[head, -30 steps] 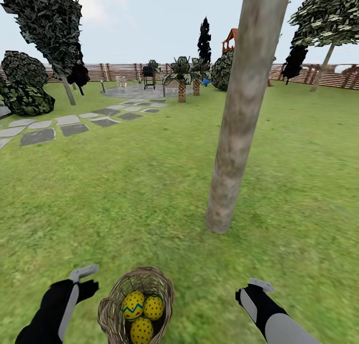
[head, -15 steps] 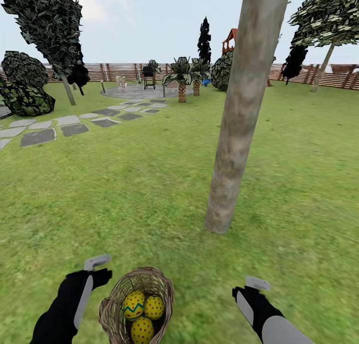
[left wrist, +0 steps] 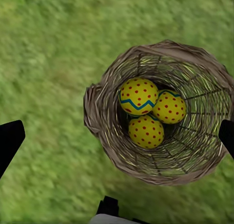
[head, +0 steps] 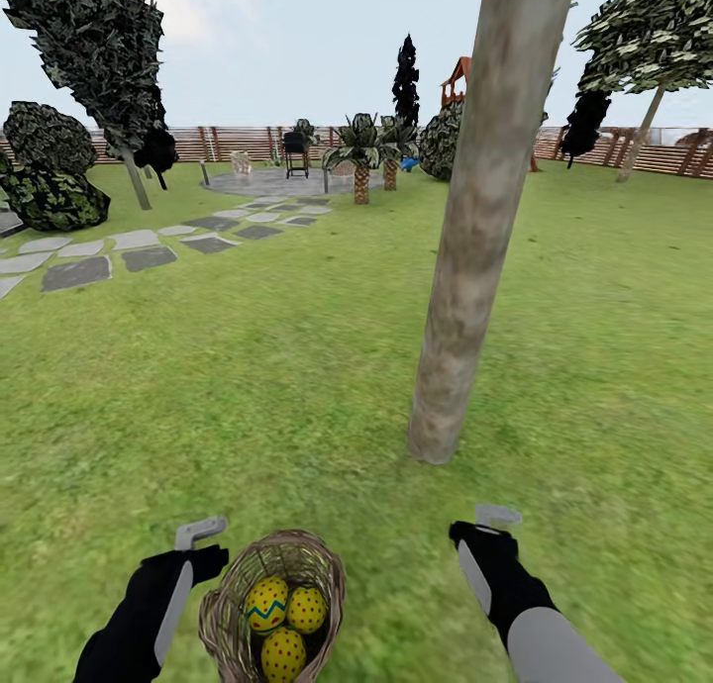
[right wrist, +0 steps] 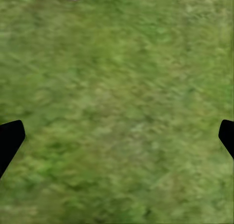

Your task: Take the three Easter eggs out of the wicker basket on the lawn in the garden, then place them on the lawn next to a single tree (choose any tree) so that all three eggs are next to the same tree and none are left in the basket.

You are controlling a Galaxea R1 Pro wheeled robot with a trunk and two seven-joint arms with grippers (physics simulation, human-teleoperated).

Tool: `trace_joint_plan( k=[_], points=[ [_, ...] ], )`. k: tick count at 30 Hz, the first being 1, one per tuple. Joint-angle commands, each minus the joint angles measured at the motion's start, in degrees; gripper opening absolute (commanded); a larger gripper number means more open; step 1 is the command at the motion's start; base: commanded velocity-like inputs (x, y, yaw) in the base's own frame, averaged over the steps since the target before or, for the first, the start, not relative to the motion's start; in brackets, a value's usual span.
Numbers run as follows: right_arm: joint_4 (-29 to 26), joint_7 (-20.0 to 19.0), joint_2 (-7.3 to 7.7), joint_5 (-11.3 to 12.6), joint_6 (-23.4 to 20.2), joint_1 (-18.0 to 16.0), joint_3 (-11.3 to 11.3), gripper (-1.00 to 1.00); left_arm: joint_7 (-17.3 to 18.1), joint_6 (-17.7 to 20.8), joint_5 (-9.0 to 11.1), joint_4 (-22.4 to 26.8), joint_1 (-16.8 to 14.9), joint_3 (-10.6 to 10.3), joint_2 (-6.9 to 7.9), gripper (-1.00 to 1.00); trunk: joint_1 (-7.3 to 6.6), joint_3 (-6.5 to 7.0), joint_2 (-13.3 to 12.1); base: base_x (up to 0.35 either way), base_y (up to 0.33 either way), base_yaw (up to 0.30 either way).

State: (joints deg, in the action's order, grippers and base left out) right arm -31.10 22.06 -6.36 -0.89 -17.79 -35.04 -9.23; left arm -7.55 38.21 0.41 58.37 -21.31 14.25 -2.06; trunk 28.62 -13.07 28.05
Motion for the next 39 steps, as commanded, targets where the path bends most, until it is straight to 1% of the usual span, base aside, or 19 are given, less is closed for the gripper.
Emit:
trace_joint_plan(
  k=[1, 3, 6, 7, 9, 13, 18, 21, 23, 24, 25, 27, 29, 30, 35, 39],
  points=[
    [-1.4, 0.1, -0.18, 0.0, -1.1, 0.0, -0.1, 1.0, -0.1, 0.2, 0.1, 0.0, 0.0, 0.1, -0.05, 1.0, -0.2, 0.08, -0.3, 0.0, 0.0, 0.0],
    [-4.9, 0.0, -0.5, 0.2, -3.1, 0.0, 0.1, 1.0, -0.1, -0.1, 0.1, -0.6, 0.0, 0.1, -0.05, 1.0, -0.64, 0.44, -1.1, 0.0, 0.0, 0.0],
    [-7.3, -0.1, -1.0, 0.3, -4.3, 0.0, 0.6, 1.0, 0.0, -0.3, 0.1, -1.4, 0.0, 0.1, -0.05, 1.0, -1.29, 0.98, -2.3, 0.0, 0.0, 0.0],
    [-8.3, 0.0, -1.39, 0.4, -4.7, 0.0, 1.0, 1.0, 0.0, -0.3, 0.2, -1.7, 0.0, 0.1, -0.05, 1.0, -1.51, 1.16, -2.7, 0.0, 0.0, 0.0],
    [-9.8, -0.1, -1.83, 0.5, -5.0, -0.1, 1.8, 1.0, 0.2, -0.4, 0.2, -2.1, 0.0, 0.1, -0.05, 1.0, -1.95, 1.52, -3.5, 0.0, 0.0, 0.0],
    [-12.6, -0.1, -2.21, 0.7, -5.3, -0.1, 2.4, 1.0, 0.4, -1.1, 0.3, -3.6, -0.1, 0.1, -0.05, 1.0, -2.83, 2.23, -5.1, 0.0, 0.0, 0.0],
    [-14.8, -0.2, -2.64, 1.7, -5.4, -0.2, 2.8, 1.0, 0.5, -3.0, 0.2, -6.2, -0.8, 0.0, -0.11, 1.0, -2.83, 2.23, -5.1, 0.0, 0.0, 0.0],
    [-17.6, -0.2, -2.87, 3.2, -5.5, -0.2, 3.8, 1.0, 0.5, -3.6, 0.2, -7.7, -1.5, -0.3, -0.15, 1.0, -2.83, 2.23, -5.1, 0.0, 0.0, 0.0],
    [-18.5, -0.2, -2.93, 3.9, -5.5, -0.2, 5.0, 1.0, 0.5, -3.8, 0.2, -8.1, -1.7, -0.4, -0.15, 1.0, -2.83, 2.23, -5.1, 0.0, 0.0, 0.0],
    [-19.1, -0.2, -2.97, 4.6, -5.4, -0.2, 6.7, 1.0, 0.5, -3.9, 0.2, -8.3, -1.8, -0.4, -0.14, 1.0, -2.83, 2.23, -5.1, 0.0, 0.0, 0.0],
    [-19.4, -0.2, -2.97, 4.9, -5.4, -0.2, 7.6, 1.0, 0.5, -4.0, 0.2, -8.4, -1.8, -0.5, -0.14, 1.0, -2.83, 2.23, -5.1, 0.0, 0.0, 0.0],
    [-19.8, -0.2, -2.95, 5.7, -5.4, -0.2, 9.3, 1.0, 0.5, -4.0, 0.2, -8.5, -1.9, -0.5, -0.14, 1.0, -2.83, 2.23, -5.1, 0.0, 0.0, -0.012],
    [-20.0, -0.2, -2.92, 6.7, -5.4, -0.2, 10.5, 1.0, 0.5, -4.0, 0.2, -8.6, -1.9, -0.5, -0.14, 1.0, -2.83, 2.23, -5.1, 0.0, 0.0, -0.05],
    [-20.2, -0.2, -2.88, 7.9, -5.4, -0.2, 11.3, 1.0, 0.5, -4.1, 0.2, -8.7, -1.9, -0.5, -0.14, 1.0, -2.83, 2.23, -5.1, 0.0, 0.0, -0.113],
    [-20.3, -0.2, -2.84, 10.5, -5.4, -0.2, 12.5, 1.0, 0.6, -4.2, 0.2, -8.8, -2.0, -0.5, -0.14, 1.0, -2.83, 2.17, -5.1, 0.0, 0.0, -0.177],
    [-20.4, -0.2, -2.79, 11.2, -5.4, -0.2, 13.0, 1.0, 0.6, -4.2, 0.2, -8.9, -2.0, -0.5, -0.14, 1.0, -2.83, 2.08, -5.1, 0.0, 0.0, -0.218]
  ],
)
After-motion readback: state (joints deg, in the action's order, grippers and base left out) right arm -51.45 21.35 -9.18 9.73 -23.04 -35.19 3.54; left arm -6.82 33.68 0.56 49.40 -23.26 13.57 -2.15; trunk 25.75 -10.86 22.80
